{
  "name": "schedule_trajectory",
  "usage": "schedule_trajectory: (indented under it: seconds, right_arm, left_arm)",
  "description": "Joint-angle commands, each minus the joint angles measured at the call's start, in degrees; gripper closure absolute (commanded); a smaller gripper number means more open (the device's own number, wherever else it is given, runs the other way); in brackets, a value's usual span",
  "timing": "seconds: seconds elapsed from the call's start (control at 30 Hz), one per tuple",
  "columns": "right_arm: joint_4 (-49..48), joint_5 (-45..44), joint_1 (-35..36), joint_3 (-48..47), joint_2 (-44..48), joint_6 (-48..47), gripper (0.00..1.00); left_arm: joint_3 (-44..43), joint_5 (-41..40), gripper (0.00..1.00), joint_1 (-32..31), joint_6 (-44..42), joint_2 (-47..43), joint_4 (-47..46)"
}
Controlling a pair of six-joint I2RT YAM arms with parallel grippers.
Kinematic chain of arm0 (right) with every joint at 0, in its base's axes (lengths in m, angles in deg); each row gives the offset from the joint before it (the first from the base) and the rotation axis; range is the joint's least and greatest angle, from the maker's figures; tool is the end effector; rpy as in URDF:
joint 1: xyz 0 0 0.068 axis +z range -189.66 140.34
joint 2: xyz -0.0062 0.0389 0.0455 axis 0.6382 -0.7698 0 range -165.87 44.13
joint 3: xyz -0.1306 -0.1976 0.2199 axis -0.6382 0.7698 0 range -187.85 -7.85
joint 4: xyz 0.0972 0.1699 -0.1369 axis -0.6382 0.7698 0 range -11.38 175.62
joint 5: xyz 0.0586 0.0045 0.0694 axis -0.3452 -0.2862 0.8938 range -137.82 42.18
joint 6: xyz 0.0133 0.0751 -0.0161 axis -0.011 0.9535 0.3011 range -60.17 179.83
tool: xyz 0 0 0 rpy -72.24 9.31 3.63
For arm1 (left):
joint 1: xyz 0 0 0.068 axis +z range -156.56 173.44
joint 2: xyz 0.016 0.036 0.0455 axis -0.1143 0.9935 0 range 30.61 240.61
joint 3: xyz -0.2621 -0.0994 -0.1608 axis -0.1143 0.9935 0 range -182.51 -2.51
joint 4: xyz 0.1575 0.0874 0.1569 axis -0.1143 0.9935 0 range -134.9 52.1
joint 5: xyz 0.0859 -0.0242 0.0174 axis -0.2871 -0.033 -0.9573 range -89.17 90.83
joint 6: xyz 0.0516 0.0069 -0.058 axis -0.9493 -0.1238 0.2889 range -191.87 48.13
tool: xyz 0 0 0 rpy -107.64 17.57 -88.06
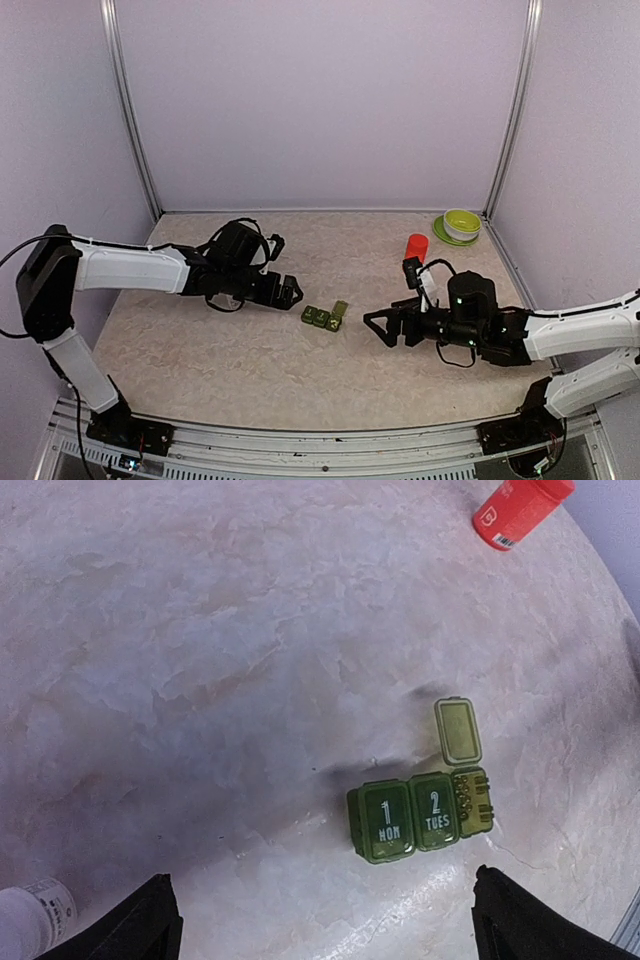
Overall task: Sort the pills into containers
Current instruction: Hold the pill container with the pill container.
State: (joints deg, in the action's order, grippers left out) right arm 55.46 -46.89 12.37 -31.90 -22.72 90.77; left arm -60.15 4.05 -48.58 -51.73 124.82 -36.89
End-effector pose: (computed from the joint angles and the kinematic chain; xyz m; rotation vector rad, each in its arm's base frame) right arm 0.1414 0.1828 0.2507 -0.3854 2.0051 0.9660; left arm 0.2623 -0.2412 0.2465 0.4886 2.3775 -0.5828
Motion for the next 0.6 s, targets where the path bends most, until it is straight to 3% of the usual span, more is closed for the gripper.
schedule_trajectory:
  seconds: [0.0, 0.57]
  right_arm:
    - [-0.62, 5.22, -2.38, -5.01, -5.26, -0.28, 0.01]
    - [-9.61, 18.44, -9.1, -15.31, -28.31, 4.08, 0.1]
  left_arm:
    - [-3.57, 1.1, 0.01, -0.81, -0.48, 5.66, -2.74]
    - [-7.13, 0.16, 0.01, -3.32, -2.37, 13.54, -3.48]
